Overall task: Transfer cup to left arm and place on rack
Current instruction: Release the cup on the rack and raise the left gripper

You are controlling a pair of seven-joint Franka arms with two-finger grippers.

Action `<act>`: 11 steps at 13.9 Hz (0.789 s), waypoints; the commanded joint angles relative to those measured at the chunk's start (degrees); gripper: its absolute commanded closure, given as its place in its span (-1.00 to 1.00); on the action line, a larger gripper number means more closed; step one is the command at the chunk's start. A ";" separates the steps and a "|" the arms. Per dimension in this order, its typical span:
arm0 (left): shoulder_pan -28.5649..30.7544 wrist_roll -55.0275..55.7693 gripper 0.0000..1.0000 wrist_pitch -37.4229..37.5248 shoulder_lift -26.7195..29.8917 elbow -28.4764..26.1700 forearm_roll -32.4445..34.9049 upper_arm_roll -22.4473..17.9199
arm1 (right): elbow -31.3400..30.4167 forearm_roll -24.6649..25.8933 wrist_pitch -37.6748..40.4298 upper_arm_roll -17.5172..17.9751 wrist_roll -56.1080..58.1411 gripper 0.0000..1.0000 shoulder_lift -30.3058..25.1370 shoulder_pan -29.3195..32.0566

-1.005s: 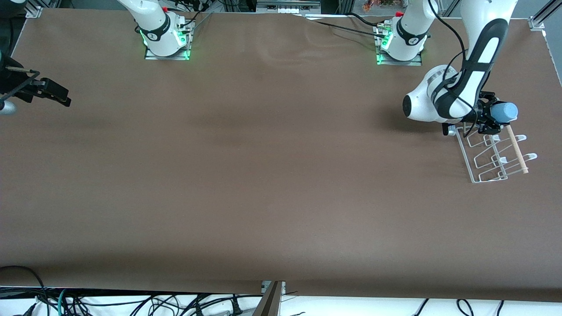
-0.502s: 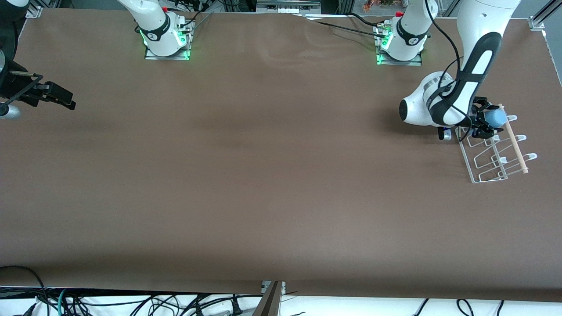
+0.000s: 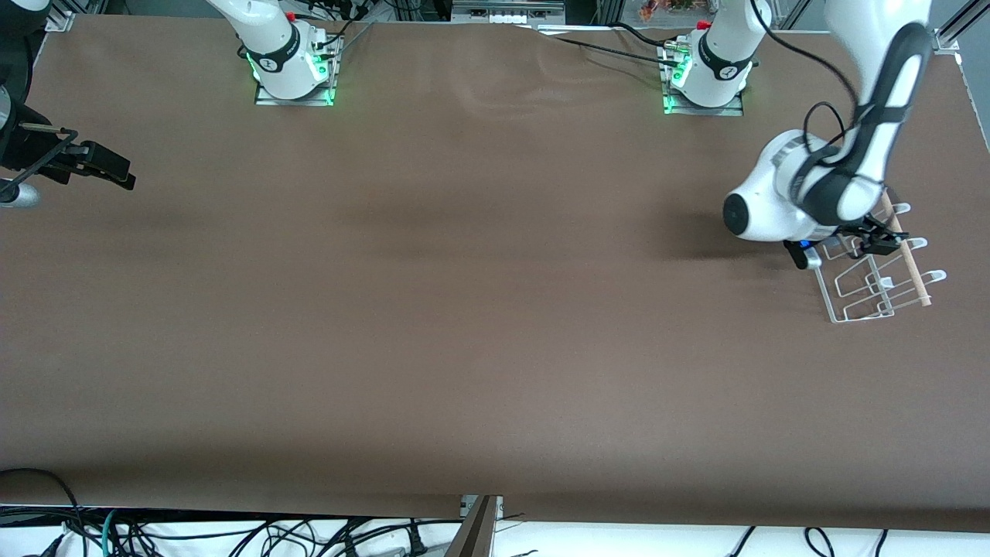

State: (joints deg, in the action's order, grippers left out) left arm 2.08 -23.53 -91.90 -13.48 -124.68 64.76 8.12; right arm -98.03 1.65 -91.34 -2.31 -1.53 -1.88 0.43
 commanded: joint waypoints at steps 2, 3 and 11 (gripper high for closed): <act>0.21 -0.64 -1.00 1.81 5.38 12.59 -11.21 0.05 | 1.18 -1.03 1.25 0.29 -0.23 -1.00 0.12 0.28; 0.21 -0.55 -1.00 1.81 6.35 16.10 -14.10 0.05 | 1.18 -1.03 1.33 0.29 -0.23 -1.00 0.12 0.28; 1.61 6.98 -1.00 2.15 9.60 36.61 -45.03 -0.56 | 1.18 -1.12 1.51 0.38 -0.58 -1.00 0.12 0.19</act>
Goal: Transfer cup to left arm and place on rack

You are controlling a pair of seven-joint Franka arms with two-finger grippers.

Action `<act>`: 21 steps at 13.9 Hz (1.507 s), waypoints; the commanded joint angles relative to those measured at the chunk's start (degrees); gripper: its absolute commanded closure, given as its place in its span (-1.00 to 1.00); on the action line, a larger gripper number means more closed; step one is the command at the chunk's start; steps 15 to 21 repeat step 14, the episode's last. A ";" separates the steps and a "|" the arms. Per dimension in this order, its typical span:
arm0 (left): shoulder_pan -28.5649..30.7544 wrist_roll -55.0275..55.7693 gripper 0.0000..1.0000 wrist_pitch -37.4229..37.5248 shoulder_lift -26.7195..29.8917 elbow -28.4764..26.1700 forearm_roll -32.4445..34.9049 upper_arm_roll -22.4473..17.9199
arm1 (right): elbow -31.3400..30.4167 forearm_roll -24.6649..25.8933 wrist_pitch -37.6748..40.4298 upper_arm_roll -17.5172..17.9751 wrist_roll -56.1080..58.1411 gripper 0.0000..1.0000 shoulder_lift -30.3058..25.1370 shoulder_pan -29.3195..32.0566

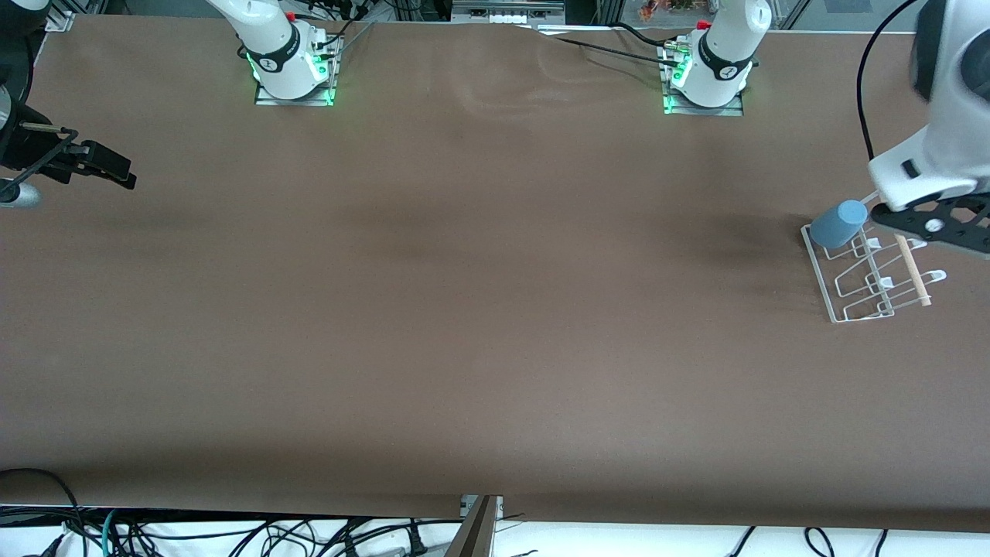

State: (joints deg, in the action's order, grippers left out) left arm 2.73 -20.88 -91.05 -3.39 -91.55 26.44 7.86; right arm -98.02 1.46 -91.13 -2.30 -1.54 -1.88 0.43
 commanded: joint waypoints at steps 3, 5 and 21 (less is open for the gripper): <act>3.16 17.93 -1.00 3.24 1.72 3.49 -24.27 -2.22 | 1.16 -0.84 1.22 0.37 -0.48 -1.00 0.12 -0.08; 2.90 25.41 -1.00 3.25 1.64 3.49 -28.88 -3.11 | 1.16 -0.93 1.31 0.37 -0.13 -1.00 0.12 0.01; 2.28 30.10 -1.00 3.78 -1.70 3.75 -28.46 -2.76 | 1.08 -1.02 1.84 0.36 -0.22 -1.00 0.12 0.01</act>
